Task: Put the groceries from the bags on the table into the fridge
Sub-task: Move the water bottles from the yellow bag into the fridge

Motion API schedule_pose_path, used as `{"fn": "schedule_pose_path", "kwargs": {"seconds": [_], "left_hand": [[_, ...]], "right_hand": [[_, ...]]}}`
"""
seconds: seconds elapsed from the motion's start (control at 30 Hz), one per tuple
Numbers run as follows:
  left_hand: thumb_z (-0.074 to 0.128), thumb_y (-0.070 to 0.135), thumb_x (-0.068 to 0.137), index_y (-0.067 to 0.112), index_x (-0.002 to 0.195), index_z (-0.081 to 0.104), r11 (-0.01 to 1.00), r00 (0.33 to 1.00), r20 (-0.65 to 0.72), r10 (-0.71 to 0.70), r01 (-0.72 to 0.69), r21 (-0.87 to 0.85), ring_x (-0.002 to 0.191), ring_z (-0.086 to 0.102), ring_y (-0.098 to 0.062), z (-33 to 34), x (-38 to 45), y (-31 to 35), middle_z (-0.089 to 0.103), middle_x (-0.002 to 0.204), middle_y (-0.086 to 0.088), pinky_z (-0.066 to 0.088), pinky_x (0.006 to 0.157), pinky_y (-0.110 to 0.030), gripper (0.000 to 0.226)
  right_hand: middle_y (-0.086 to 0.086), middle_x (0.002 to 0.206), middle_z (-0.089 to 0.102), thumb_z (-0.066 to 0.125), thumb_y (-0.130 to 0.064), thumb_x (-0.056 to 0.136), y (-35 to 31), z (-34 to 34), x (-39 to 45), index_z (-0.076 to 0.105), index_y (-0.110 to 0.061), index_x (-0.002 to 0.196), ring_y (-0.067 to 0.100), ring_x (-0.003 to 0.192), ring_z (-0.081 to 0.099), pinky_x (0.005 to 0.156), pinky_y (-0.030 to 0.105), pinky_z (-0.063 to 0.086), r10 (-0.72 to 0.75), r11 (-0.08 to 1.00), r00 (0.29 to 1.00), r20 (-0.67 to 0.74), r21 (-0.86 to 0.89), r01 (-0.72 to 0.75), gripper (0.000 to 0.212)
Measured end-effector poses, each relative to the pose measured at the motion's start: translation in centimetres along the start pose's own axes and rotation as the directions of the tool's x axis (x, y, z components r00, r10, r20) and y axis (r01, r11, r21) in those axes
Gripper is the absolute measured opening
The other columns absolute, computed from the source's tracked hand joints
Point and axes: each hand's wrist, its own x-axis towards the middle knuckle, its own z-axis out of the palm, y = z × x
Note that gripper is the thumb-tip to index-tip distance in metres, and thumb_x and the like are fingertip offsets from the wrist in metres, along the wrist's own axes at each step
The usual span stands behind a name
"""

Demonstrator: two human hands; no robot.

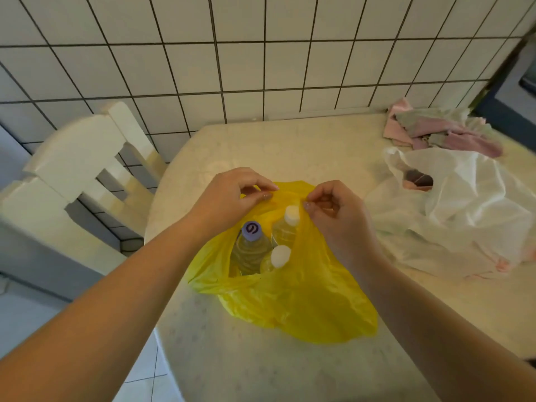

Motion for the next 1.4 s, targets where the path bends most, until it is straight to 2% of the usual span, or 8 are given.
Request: {"fn": "schedule_pose_path", "kwargs": {"seconds": [0.27,0.5,0.6,0.9,1.03,1.17,1.3,1.4], "left_hand": [[0.065,0.012,0.085,0.032,0.099,0.065,1.0,0.995,-0.096,-0.016,0.017,0.017,0.087,0.06,-0.006,-1.8,-6.3,1.6,0.063,0.093,0.007,0.05,0.081,-0.024,0.024],[0.062,0.026,0.082,0.022,0.104,0.071,0.99,0.991,-0.123,-0.059,0.074,0.121,0.084,0.057,0.003,0.8,-13.1,2.3,0.061,0.09,0.018,0.043,0.074,-0.011,0.024],[0.062,0.023,0.082,0.013,0.096,0.074,0.978,0.994,-0.112,-0.015,0.038,0.203,0.082,0.055,0.001,2.7,-15.7,2.6,0.064,0.085,0.01,0.041,0.073,-0.008,0.021],[0.058,0.022,0.083,0.013,0.097,0.074,0.934,0.984,0.017,-0.177,0.163,0.317,0.09,0.053,-0.008,8.1,-22.3,1.5,0.07,0.094,-0.003,0.048,0.077,-0.029,0.023],[0.065,0.018,0.086,0.014,0.104,0.071,0.926,0.975,-0.047,-0.217,0.221,0.305,0.095,0.061,-0.019,8.4,-22.4,1.6,0.069,0.1,-0.004,0.051,0.083,-0.039,0.02],[0.069,0.022,0.082,0.017,0.113,0.066,0.934,0.944,-0.262,-0.2,0.264,0.242,0.099,0.058,-0.014,7.6,-20.8,2.2,0.065,0.106,0.0,0.049,0.089,-0.035,0.032],[0.072,0.023,0.081,0.027,0.129,0.051,0.952,0.886,-0.386,-0.259,0.302,0.056,0.108,0.055,-0.011,6.8,-17.9,2.4,0.054,0.114,0.009,0.044,0.095,-0.029,0.052],[0.071,0.025,0.081,0.031,0.136,0.041,0.943,0.862,-0.389,-0.324,0.328,-0.058,0.122,0.048,-0.014,6.5,-15.3,1.6,0.049,0.128,0.008,0.042,0.101,-0.033,0.063]], "right_hand": [[-0.025,0.077,0.062,0.065,-0.005,0.084,-2.2,0.1,-2.8,0.058,-0.031,0.079,-0.002,0.061,0.057,0.06,0.017,0.043,-0.067,0.996,0.974,0.216,0.073,0.052,0.027],[-0.015,0.082,0.066,0.069,-0.009,0.081,-1.4,-1.1,-6.9,0.063,-0.041,0.083,-0.001,0.071,0.059,0.07,0.02,0.049,-0.061,0.998,0.919,0.389,0.031,0.053,0.032],[-0.02,0.079,0.065,0.071,-0.01,0.08,-0.1,-1.6,-9.0,0.064,-0.044,0.081,-0.003,0.072,0.059,0.071,0.013,0.047,-0.037,0.998,0.896,0.442,-0.035,0.058,0.034],[-0.006,0.092,0.067,0.069,-0.014,0.083,4.9,-1.0,-14.0,0.072,-0.022,0.093,-0.001,0.076,0.056,0.068,0.0,0.037,0.102,0.967,0.783,0.613,-0.244,0.065,0.013],[-0.001,0.099,0.065,0.07,-0.014,0.081,4.9,-1.2,-14.0,0.071,-0.02,0.096,0.004,0.085,0.058,0.073,0.006,0.045,0.015,0.97,0.812,0.583,-0.206,0.13,0.016],[-0.011,0.099,0.056,0.074,-0.015,0.078,3.5,-1.6,-12.3,0.067,-0.023,0.102,0.007,0.094,0.057,0.071,0.014,0.051,-0.105,0.978,0.891,0.442,-0.117,0.174,0.026],[-0.029,0.106,0.042,0.076,-0.02,0.075,2.5,-1.4,-9.9,0.052,-0.034,0.114,0.009,0.111,0.049,0.086,0.026,0.047,-0.139,0.979,0.937,0.322,-0.099,0.179,0.048],[-0.025,0.108,0.042,0.078,-0.02,0.072,2.4,-0.7,-8.9,0.046,-0.034,0.12,0.012,0.113,0.046,0.093,0.036,0.045,-0.11,0.981,0.942,0.317,-0.12,0.155,0.059]]}}
